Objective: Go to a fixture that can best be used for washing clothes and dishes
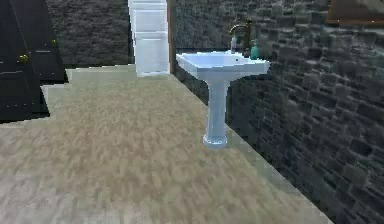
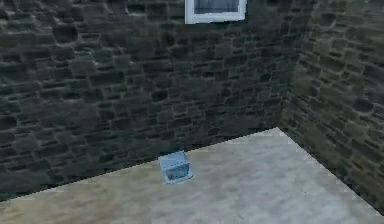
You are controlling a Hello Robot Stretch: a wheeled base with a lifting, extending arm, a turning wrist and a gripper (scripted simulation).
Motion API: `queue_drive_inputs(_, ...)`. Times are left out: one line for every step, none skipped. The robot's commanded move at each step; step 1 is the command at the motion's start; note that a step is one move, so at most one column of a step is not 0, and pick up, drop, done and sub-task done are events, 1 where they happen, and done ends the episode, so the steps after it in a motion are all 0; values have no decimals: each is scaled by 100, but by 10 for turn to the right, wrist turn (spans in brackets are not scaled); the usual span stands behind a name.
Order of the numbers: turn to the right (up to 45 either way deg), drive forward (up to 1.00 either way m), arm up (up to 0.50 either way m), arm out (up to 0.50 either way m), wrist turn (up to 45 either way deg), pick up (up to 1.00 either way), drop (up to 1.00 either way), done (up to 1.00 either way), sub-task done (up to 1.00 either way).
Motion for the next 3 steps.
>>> queue_drive_inputs(-30,0,0,0,0,0,0,0,0)
queue_drive_inputs(0,90,0,0,0,0,0,0,0)
queue_drive_inputs(150,0,0,0,0,0,0,0,0)
